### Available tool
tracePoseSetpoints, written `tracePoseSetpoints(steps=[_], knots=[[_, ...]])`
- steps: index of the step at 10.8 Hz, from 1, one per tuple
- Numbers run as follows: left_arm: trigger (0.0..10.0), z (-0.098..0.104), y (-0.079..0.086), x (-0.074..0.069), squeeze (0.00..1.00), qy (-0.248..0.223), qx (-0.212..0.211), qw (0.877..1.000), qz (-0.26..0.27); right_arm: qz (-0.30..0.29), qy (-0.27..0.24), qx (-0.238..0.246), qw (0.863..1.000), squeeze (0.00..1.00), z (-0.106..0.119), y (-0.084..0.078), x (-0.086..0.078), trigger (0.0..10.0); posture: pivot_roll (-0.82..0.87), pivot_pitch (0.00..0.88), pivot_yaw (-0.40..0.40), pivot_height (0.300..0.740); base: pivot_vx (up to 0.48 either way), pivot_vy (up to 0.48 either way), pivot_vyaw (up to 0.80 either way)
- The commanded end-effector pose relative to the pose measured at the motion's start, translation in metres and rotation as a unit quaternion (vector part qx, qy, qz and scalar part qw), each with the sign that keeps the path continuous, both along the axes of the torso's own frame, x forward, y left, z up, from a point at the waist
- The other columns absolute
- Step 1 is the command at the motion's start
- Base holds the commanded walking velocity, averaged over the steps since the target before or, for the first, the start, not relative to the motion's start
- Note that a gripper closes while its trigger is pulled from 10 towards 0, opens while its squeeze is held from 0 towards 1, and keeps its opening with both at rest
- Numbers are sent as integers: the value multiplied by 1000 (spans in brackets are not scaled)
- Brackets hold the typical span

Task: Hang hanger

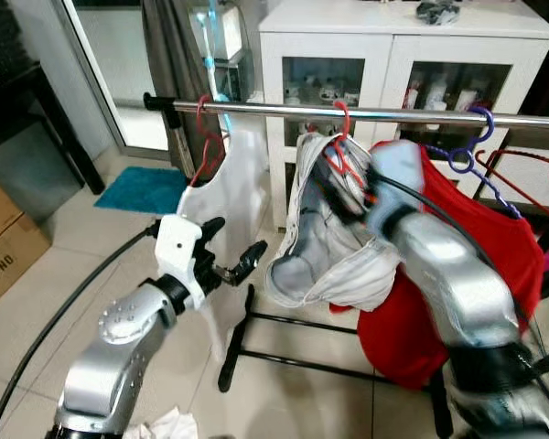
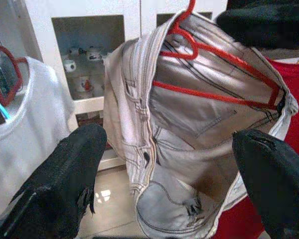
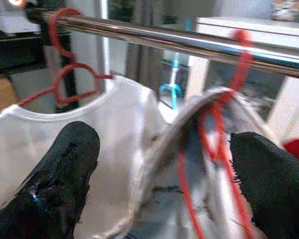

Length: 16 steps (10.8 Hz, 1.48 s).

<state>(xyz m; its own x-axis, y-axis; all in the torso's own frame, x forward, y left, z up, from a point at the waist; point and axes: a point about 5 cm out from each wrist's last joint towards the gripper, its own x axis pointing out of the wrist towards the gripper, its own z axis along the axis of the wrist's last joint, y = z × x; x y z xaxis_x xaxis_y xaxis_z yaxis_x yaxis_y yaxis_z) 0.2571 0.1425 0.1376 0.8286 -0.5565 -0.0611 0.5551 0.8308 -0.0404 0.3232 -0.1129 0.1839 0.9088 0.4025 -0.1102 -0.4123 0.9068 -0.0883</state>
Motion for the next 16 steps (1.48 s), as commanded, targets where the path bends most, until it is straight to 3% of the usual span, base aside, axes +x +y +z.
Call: tracePoseSetpoints(steps=[1, 3, 4, 6, 8, 14, 16], knots=[[10000, 3, 4, 3, 0, -1, 3, 1000, 1, 0, -4, -9, 1000, 1000, 1, 4, 11, 10000, 9, 0, 77, 740, 0, 0, 0], [10000, 3, 0, -4, 0, 7, 13, 999, -50, 1, 18, -64, 998, 1000, -3, 8, 27, 10000, 9, 0, 80, 740, 0, 0, 0], [10000, 4, 0, -5, 0, 6, 13, 998, -59, -5, 23, -66, 998, 0, -2, 7, 33, 10000, 14, 0, 79, 740, 0, 0, 0], [10000, 7, -2, -11, 0, 6, 8, 995, -95, -55, 34, -94, 993, 0, -1, -5, 48, 10000, 18, 0, 75, 740, 0, 0, 0], [10000, 6, -4, -16, 0, 9, 25, 991, -130, -54, 23, -88, 994, 0, 8, -3, 51, 10000, 21, 0, 74, 740, 0, 0, 0], [10000, 5, -6, -16, 0, 11, 26, 988, -149, -59, 58, -98, 992, 0, -3, 0, 60, 10000, 11, 0, 97, 740, 0, 0, 0], [10000, 5, -6, -16, 0, 12, 25, 988, -149, -90, 67, -117, 987, 0, -8, -5, 68, 10000, 15, 0, 96, 740, 0, 0, 0]])
